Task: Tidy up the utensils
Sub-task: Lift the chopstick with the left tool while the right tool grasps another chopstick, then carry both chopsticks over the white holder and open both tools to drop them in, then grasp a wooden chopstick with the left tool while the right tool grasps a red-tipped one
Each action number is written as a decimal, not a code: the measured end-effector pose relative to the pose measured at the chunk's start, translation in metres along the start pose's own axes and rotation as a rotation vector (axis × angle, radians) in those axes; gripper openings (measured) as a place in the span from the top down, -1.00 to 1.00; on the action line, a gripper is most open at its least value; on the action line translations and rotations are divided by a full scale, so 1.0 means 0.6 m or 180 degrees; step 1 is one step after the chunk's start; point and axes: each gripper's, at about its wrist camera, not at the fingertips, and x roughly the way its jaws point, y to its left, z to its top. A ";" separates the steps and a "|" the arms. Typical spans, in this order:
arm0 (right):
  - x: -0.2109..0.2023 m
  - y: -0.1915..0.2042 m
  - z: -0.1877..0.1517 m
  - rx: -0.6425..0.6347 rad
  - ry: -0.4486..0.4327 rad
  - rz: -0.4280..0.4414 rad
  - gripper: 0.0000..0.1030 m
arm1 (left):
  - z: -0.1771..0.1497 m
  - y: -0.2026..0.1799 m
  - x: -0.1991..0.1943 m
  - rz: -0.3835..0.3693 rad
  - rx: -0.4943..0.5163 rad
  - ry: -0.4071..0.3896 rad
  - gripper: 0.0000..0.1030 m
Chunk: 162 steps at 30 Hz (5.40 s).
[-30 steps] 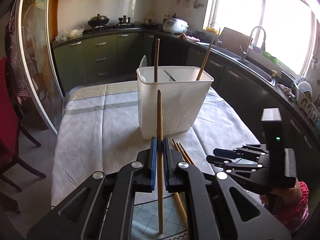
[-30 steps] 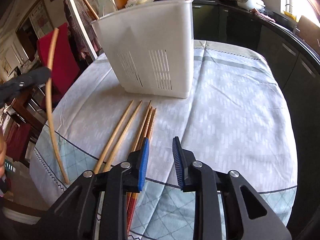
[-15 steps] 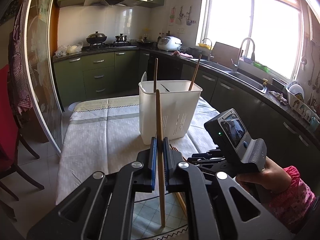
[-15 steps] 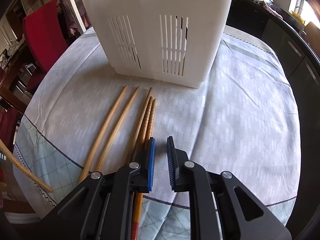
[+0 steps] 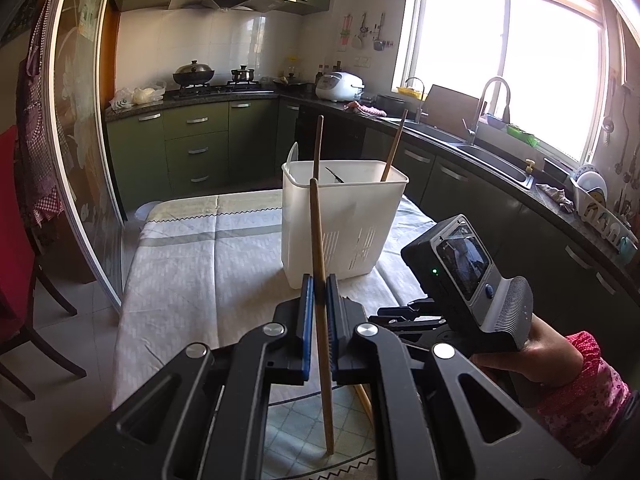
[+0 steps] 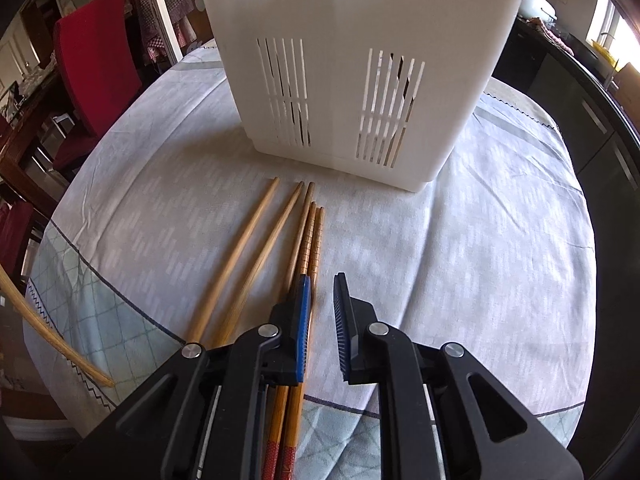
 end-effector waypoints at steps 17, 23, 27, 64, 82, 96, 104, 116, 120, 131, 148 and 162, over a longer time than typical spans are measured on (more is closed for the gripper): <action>0.015 -0.011 -0.010 0.0049 0.0046 0.0003 0.75 | -0.001 0.001 -0.001 0.0001 0.0004 0.0004 0.88; 0.030 0.003 0.007 -0.0009 0.0059 0.0020 0.86 | 0.000 -0.001 -0.002 -0.0004 0.0025 0.0004 0.88; 0.031 -0.006 0.012 0.0076 0.0069 0.0104 0.88 | 0.001 -0.001 -0.003 0.0002 0.0041 0.0010 0.88; -0.322 -0.039 -0.087 0.0212 -0.1522 0.0385 0.88 | 0.024 -0.013 -0.040 0.0023 0.0159 -0.0100 0.89; -0.467 -0.060 0.007 0.0085 -0.2017 0.0379 0.88 | 0.221 -0.076 -0.087 -0.0240 0.0384 -0.0522 0.89; -0.534 -0.128 0.160 0.0260 -0.2453 0.0160 0.88 | 0.342 -0.076 0.017 0.0139 0.0321 -0.0706 0.89; -0.415 -0.139 0.224 0.0273 -0.2134 0.0109 0.88 | 0.303 -0.056 0.113 0.0277 0.0286 -0.0253 0.88; -0.287 -0.126 0.221 0.0194 -0.1714 0.0099 0.86 | 0.266 -0.060 0.113 0.0254 0.0357 -0.0047 0.59; -0.312 -0.116 0.204 0.0162 -0.1819 0.0105 0.84 | 0.266 -0.066 0.081 0.0201 0.0356 -0.0100 0.58; -0.394 -0.123 0.003 0.0277 -0.2058 0.0259 0.33 | 0.153 -0.066 0.046 0.0028 0.0280 0.0368 0.04; -0.302 -0.247 -0.216 0.1074 -0.1615 0.0317 0.21 | -0.035 -0.020 0.284 0.0161 -0.0382 0.2165 0.69; -0.278 -0.242 -0.215 0.1055 -0.1453 0.0439 0.12 | -0.050 -0.053 0.313 0.0331 -0.0227 0.2266 0.87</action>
